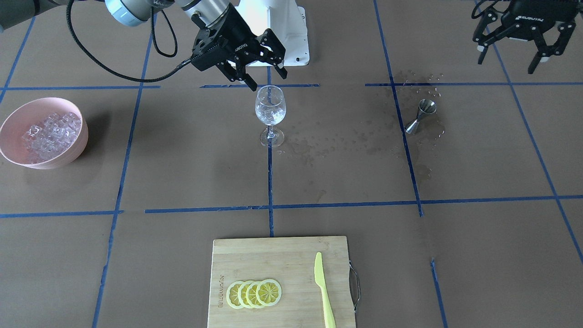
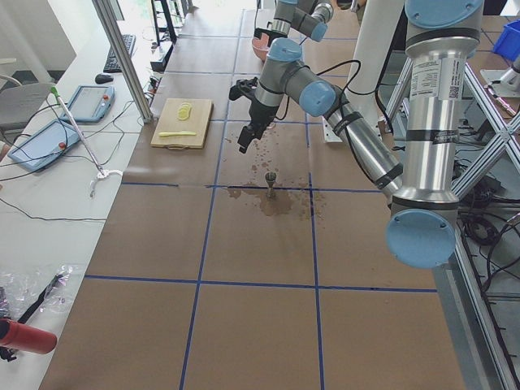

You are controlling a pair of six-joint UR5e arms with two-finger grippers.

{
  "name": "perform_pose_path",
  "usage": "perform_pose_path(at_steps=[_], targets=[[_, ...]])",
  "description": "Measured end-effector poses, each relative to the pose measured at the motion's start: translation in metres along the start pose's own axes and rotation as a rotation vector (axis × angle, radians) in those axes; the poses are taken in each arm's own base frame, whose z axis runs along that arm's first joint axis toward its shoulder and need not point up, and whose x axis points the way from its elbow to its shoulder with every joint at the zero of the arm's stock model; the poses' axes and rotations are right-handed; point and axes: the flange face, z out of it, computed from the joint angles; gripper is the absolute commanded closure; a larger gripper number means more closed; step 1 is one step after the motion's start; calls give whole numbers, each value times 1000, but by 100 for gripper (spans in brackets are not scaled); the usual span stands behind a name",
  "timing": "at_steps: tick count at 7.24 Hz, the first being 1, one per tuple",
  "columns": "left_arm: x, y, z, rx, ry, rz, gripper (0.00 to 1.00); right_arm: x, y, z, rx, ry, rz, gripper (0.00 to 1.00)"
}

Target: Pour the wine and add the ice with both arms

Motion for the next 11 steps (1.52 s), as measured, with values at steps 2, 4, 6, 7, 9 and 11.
perform_pose_path(at_steps=[2,4,6,7,9,11], targets=[[-63,-27,14,-37,-22,65,0,-5,-9,-24,10,20,6,0],[-139,-44,27,-67,-19,81,0,5,-50,-63,5,88,37,0],[-192,-41,44,-90,-27,39,0,39,-113,-107,11,192,2,0],[-217,-35,51,-94,-16,0,0,67,-143,-125,8,275,-72,0],[-260,-10,71,-127,27,-94,0,148,-202,-163,-32,478,-258,0],[-281,20,97,-185,48,-159,0,249,-254,-212,-130,613,-382,0]])
